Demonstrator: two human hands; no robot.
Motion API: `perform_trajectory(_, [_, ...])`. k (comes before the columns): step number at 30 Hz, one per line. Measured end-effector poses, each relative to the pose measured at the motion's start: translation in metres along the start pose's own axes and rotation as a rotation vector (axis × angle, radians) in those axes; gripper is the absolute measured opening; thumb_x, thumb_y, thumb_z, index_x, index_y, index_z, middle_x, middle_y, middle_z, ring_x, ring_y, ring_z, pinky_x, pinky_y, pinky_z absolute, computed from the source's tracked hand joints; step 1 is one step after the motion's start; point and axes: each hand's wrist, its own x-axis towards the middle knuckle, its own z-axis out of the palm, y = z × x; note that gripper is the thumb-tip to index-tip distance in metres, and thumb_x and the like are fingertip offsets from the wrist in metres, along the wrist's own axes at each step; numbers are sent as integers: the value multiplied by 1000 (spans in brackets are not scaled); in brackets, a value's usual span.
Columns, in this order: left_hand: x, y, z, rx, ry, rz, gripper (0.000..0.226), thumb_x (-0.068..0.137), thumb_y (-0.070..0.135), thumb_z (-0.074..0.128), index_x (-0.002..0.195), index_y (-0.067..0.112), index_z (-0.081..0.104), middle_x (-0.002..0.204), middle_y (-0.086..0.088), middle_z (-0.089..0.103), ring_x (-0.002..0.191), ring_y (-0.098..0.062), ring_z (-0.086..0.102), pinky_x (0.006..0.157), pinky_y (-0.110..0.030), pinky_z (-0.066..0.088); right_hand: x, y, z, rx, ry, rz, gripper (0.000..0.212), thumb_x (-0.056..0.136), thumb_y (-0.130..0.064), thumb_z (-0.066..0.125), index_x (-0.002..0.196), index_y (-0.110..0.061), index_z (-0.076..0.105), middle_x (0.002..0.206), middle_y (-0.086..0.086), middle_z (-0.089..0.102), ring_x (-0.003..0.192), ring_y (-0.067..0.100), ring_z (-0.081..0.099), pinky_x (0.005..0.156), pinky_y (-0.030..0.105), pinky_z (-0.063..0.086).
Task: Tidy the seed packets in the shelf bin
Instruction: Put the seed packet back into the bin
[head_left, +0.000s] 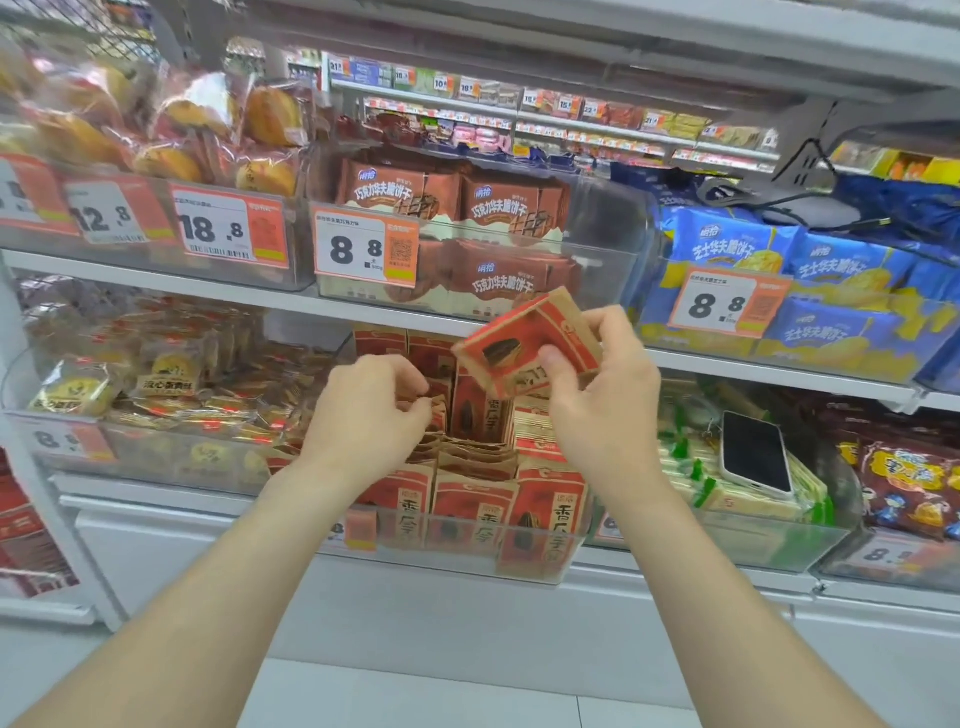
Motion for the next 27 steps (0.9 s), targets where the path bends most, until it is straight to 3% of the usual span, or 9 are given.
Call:
perform_trajectory(2, [1,0,3,37,-82,40,12,98,36,70,96,32,81,100,14,77,97,-10,71,101,-43,57,-2,6,13,-95,-132,-39,28,95,-5,72,96,-23,51,87,-13,59,82,-1,57,75,18,46])
perform_trajectory(5, [3,-1,6,142,-207,109,22,97,48,65,85,34,77,86,18,76,90,-11,71,103,-51,54,-6,18,34,-297,-321,-48,24,97,-8,68,95,-25,51,92,-5,60,87,19,57,79,43,51])
perform_trajectory(7, [3,-4,6,187,-299,127,28,92,57,61,85,35,76,87,18,76,91,-9,69,104,-52,52,-6,27,44,-362,-438,0,13,101,-13,63,104,-27,63,100,-2,70,96,26,65,87,44,54])
perform_trajectory(10, [1,-9,4,226,-395,125,38,83,69,55,90,38,76,97,18,75,102,-10,68,107,-51,51,-4,32,55,-663,-714,63,35,108,-23,49,136,-32,69,130,2,72,128,33,54,109,49,37])
perform_trajectory(12, [1,-11,1,226,-427,118,38,80,70,58,96,40,75,104,19,73,111,-13,65,109,-51,50,2,33,59,-734,-833,123,40,107,-25,45,141,-31,65,138,8,67,134,38,42,109,51,29])
perform_trajectory(17, [3,-14,-3,210,-463,100,37,80,60,66,109,38,70,113,21,67,117,-14,59,111,-46,46,29,30,56,-585,-1112,237,69,78,-41,64,147,-42,55,136,7,62,138,37,41,115,62,29])
perform_trajectory(20, [4,-16,0,221,-443,80,33,85,58,67,111,36,64,112,19,63,115,-16,53,108,-46,42,40,27,57,-616,-1200,181,87,82,-44,80,160,-37,41,146,-4,60,146,30,44,124,60,27])
perform_trajectory(23, [5,-16,2,214,-428,45,36,88,59,66,112,34,60,114,14,61,114,-18,50,106,-46,42,42,26,67,-689,-1167,106,68,96,-38,72,158,-29,43,151,4,54,146,40,40,118,58,37])
perform_trajectory(27, [4,-15,6,225,-416,46,37,88,61,65,111,33,60,113,12,62,111,-19,53,104,-47,43,37,29,77,-783,-1077,-10,37,98,-2,46,132,-13,54,110,10,58,116,45,58,84,46,46])
